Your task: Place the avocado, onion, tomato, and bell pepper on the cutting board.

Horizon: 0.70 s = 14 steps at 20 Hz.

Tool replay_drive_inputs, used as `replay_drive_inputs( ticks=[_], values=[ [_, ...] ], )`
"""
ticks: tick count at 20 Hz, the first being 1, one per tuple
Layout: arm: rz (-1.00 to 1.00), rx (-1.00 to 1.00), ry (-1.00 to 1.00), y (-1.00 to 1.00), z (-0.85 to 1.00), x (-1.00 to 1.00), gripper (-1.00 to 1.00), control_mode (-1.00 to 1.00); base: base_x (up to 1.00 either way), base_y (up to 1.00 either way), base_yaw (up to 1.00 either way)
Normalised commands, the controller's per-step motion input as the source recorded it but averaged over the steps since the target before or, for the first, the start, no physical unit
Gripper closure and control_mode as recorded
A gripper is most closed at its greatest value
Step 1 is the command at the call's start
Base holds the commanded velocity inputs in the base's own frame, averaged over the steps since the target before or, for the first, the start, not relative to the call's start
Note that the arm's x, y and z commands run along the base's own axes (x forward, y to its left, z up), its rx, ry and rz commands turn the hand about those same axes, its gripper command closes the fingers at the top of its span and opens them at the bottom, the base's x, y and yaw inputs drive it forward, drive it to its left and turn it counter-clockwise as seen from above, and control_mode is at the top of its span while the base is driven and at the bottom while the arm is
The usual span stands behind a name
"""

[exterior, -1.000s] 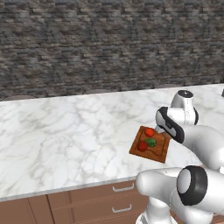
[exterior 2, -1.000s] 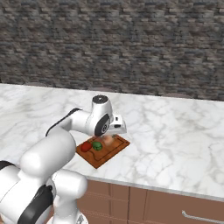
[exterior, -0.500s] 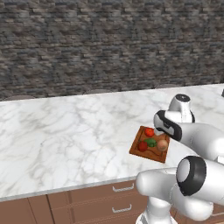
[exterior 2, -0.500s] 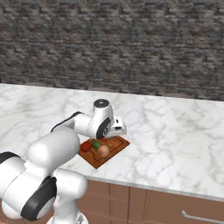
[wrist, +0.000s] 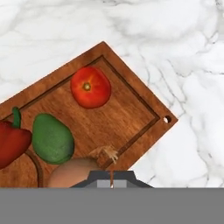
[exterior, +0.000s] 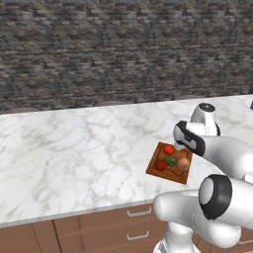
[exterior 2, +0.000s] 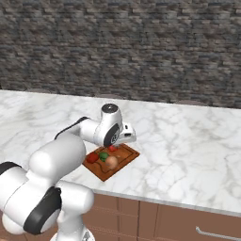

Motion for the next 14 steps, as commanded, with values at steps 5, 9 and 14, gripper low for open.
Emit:
replay_drive_inputs(
  ticks=[5, 9, 14],
  values=[
    [0.06, 0.0, -0.02, 0.49, 0.76, -0.31, -1.0, -1.0, 0.0, 0.0, 0.0],
    [0.07, 0.0, -0.12, 0.78, 0.87, -0.5, -1.0, -1.0, 0.0, 0.0, 0.0],
    [0.06, -0.03, -0.14, 1.0, 0.64, -0.39, -1.0, -1.0, 0.0, 0.0, 0.0]
  ],
)
